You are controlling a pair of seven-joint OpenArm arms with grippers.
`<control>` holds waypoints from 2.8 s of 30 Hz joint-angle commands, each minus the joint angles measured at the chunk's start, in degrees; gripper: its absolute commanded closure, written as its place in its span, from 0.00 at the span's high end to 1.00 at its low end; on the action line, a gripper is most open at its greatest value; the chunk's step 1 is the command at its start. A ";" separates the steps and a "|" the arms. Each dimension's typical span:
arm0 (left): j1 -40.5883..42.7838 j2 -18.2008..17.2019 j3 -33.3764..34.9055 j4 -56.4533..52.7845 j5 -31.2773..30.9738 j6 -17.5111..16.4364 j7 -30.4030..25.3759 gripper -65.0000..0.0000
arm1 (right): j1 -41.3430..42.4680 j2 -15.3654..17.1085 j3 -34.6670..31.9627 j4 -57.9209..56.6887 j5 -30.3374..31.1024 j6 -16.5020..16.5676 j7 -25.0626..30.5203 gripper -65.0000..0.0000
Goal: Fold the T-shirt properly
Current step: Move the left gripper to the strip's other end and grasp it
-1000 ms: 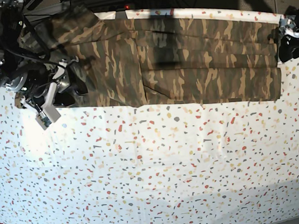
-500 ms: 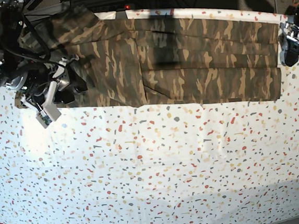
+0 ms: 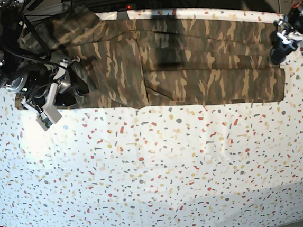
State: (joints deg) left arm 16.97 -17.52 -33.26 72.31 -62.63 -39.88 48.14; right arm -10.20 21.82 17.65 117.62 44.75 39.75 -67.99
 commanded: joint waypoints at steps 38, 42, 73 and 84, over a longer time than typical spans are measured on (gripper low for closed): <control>-1.42 7.50 -0.35 4.81 12.28 -0.12 -13.62 0.00 | 0.50 0.70 0.35 0.70 0.72 0.25 -0.04 0.41; -1.42 7.50 -0.35 4.81 12.24 -0.12 -17.07 0.00 | 0.50 0.70 0.35 0.70 0.72 0.25 -0.44 0.41; -4.15 8.41 -0.35 4.81 12.31 -0.11 -19.47 0.33 | 0.50 0.68 0.33 0.70 0.74 0.25 -1.60 0.41; -3.43 8.59 -0.42 4.76 17.73 1.05 -19.56 0.00 | 0.52 0.70 0.35 0.70 0.74 0.25 -1.95 0.41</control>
State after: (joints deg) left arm 13.67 -8.23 -33.39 76.23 -44.36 -38.30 29.71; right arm -10.20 21.76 17.65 117.62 44.75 39.75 -70.63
